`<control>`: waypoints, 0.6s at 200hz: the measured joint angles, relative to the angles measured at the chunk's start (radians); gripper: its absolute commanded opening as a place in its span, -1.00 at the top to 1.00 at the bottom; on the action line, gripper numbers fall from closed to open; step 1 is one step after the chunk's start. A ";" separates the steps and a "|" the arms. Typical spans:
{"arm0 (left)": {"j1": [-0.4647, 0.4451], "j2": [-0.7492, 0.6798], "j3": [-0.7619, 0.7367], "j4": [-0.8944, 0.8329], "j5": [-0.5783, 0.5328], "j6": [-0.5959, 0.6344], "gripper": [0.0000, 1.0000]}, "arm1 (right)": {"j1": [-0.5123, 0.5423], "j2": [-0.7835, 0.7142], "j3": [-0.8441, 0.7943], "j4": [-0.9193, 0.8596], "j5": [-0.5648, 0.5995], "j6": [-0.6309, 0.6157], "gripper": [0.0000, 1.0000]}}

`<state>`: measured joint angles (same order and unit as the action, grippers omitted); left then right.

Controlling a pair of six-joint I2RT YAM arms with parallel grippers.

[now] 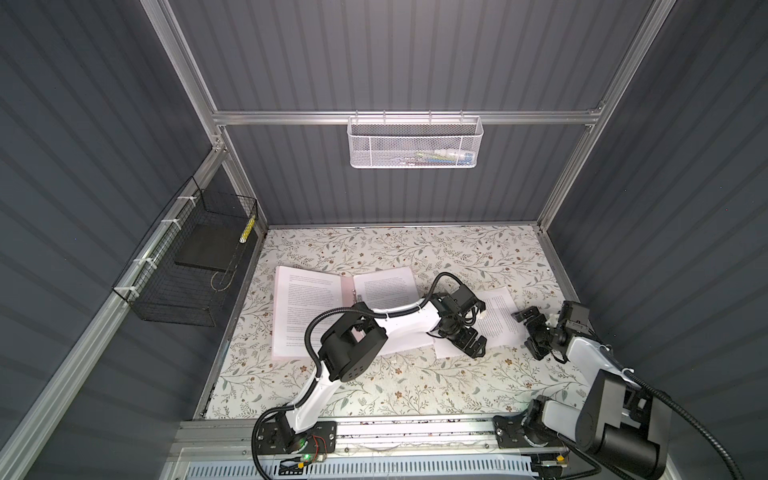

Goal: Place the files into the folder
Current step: 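Grasp the raised sheet edge with the right gripper beside the left gripper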

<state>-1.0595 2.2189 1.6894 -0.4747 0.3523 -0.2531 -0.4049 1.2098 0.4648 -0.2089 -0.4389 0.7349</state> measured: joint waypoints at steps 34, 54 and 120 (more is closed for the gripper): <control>0.000 0.002 0.000 0.005 0.008 0.000 -0.99 | 0.041 0.022 0.013 0.016 0.001 0.021 -0.98; 0.000 0.006 0.001 0.020 0.025 -0.002 -1.00 | 0.121 0.010 0.000 0.036 0.000 0.067 -0.98; 0.000 0.018 0.011 0.037 0.048 -0.002 -0.99 | 0.284 -0.013 -0.071 0.197 -0.018 0.263 -0.98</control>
<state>-1.0595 2.2368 1.7008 -0.4377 0.4004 -0.2550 -0.1211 1.1973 0.3943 -0.0120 -0.4572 0.9977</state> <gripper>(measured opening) 0.997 0.989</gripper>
